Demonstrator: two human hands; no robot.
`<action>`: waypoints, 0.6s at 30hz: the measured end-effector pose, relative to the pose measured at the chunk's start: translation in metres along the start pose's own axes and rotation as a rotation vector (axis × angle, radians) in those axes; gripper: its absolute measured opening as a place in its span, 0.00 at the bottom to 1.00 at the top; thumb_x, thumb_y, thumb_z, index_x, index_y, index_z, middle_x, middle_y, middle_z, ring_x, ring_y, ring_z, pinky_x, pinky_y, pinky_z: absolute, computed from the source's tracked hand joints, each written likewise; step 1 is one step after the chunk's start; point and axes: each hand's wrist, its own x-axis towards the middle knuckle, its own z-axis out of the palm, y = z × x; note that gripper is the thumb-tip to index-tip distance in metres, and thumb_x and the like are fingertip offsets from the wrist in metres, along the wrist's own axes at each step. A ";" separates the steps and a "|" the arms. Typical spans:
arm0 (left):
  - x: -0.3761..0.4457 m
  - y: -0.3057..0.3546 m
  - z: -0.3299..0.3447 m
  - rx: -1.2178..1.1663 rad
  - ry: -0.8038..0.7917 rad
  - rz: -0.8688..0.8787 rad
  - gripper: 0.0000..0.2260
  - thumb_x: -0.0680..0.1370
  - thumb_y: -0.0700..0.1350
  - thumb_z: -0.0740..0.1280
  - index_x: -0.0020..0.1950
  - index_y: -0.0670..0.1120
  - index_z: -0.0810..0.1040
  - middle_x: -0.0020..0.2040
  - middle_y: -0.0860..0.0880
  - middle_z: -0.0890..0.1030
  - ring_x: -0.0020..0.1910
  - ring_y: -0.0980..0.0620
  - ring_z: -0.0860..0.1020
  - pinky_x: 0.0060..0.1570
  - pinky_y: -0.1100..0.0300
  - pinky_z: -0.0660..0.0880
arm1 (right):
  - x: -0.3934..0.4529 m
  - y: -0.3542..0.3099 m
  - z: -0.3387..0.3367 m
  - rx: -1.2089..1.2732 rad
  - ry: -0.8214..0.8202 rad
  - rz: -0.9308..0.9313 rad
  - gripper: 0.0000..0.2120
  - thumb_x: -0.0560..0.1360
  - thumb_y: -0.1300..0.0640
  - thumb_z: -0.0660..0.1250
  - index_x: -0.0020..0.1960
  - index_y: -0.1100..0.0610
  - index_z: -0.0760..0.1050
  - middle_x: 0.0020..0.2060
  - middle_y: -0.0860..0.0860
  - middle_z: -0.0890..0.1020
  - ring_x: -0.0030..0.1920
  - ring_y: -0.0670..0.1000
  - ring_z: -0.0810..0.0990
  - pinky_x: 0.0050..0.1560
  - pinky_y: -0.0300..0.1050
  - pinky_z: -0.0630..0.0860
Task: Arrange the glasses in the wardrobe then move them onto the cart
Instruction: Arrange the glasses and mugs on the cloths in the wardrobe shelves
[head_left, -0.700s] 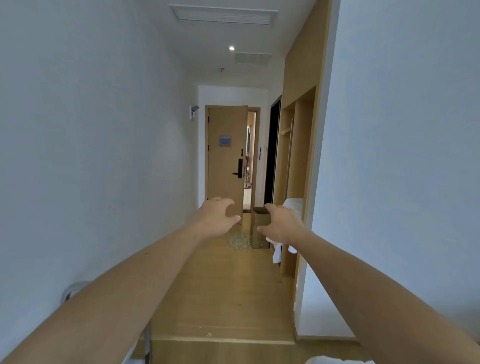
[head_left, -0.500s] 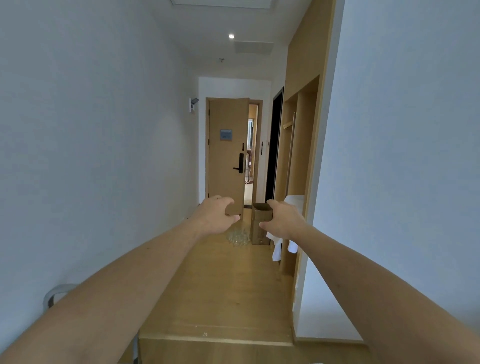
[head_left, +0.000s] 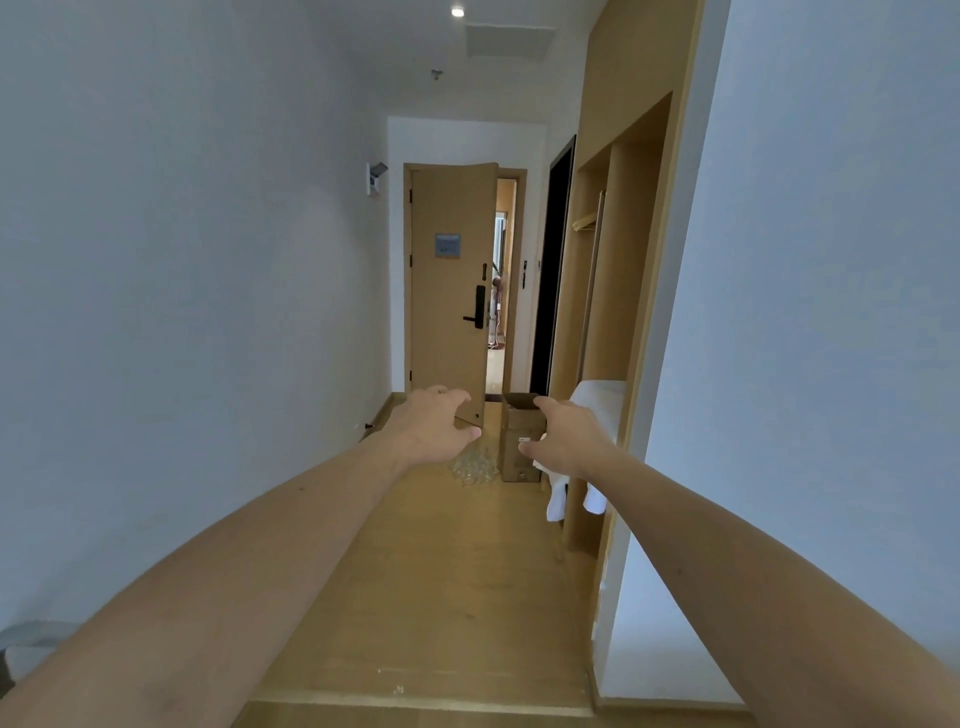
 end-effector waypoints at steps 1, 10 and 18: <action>0.015 -0.008 0.004 0.007 0.003 0.009 0.26 0.81 0.56 0.67 0.77 0.50 0.68 0.77 0.46 0.67 0.75 0.44 0.66 0.71 0.45 0.69 | 0.015 0.001 0.005 0.000 0.001 0.003 0.35 0.75 0.43 0.70 0.78 0.51 0.62 0.66 0.54 0.75 0.66 0.59 0.73 0.64 0.58 0.76; 0.167 -0.090 0.021 0.027 0.003 0.085 0.28 0.80 0.58 0.67 0.77 0.50 0.67 0.76 0.46 0.69 0.74 0.42 0.67 0.69 0.43 0.70 | 0.165 -0.009 0.042 -0.065 0.004 0.030 0.33 0.75 0.46 0.70 0.76 0.53 0.64 0.60 0.54 0.77 0.61 0.59 0.76 0.59 0.54 0.79; 0.259 -0.153 0.045 0.033 -0.037 0.080 0.28 0.80 0.58 0.67 0.77 0.50 0.67 0.76 0.44 0.69 0.73 0.41 0.68 0.68 0.45 0.70 | 0.264 -0.011 0.080 -0.075 -0.007 0.027 0.35 0.76 0.46 0.70 0.79 0.52 0.61 0.69 0.56 0.73 0.67 0.62 0.72 0.64 0.56 0.75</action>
